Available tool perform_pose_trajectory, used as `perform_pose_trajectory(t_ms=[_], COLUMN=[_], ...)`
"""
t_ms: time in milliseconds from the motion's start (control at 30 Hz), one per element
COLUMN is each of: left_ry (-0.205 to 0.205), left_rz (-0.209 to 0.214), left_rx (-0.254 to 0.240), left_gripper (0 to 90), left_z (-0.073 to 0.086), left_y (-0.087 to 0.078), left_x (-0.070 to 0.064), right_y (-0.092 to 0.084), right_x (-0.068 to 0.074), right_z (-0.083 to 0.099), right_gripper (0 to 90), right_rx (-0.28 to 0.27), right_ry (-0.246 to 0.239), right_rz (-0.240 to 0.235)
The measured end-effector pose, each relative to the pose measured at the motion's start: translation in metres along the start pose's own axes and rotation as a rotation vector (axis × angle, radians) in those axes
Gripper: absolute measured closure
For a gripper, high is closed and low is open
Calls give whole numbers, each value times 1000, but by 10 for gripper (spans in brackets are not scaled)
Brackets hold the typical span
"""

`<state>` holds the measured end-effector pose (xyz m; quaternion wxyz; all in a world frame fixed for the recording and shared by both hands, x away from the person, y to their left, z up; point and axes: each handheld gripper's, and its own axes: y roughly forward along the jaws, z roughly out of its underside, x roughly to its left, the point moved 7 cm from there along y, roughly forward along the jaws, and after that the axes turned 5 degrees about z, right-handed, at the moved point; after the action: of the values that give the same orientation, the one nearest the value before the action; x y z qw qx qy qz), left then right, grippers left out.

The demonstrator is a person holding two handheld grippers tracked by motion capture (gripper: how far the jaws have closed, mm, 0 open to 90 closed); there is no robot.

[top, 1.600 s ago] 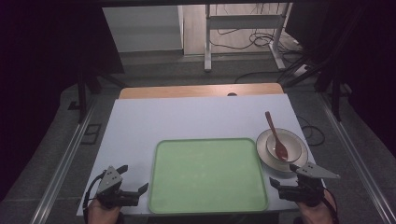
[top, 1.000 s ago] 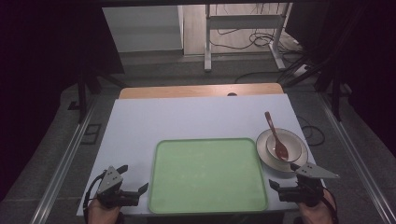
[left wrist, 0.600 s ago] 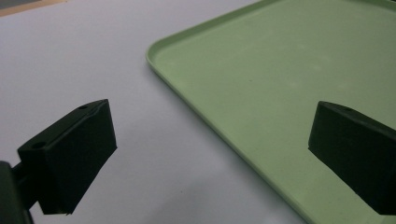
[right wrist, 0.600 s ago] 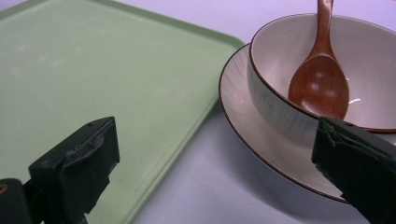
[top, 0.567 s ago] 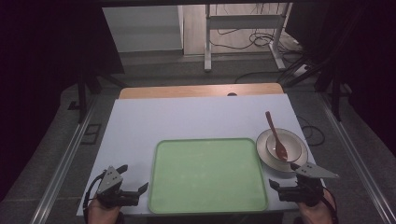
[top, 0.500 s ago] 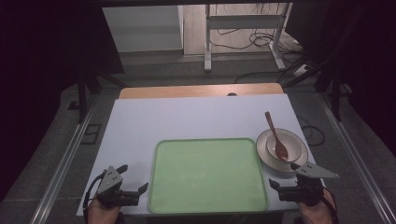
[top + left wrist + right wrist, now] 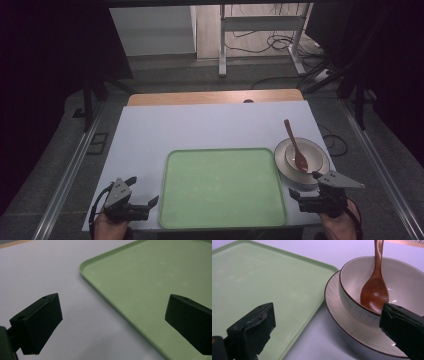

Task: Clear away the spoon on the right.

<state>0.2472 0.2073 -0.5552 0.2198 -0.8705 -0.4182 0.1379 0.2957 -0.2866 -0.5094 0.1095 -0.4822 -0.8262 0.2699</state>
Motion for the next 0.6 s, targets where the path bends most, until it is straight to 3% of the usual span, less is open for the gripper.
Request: perform_pose_trajectory(t_ms=[233, 600], left_ry=[4, 2], left_rz=[0, -2], left_rx=[4, 2], left_gripper=[9, 10], left_z=[0, 0], left_y=[1, 1], left_x=[0, 0], right_y=[4, 3], right_x=[-4, -11], right_z=[-3, -12], right_gripper=[0, 0], right_rx=[27, 7], right_ry=[0, -2], right_rz=[29, 47])
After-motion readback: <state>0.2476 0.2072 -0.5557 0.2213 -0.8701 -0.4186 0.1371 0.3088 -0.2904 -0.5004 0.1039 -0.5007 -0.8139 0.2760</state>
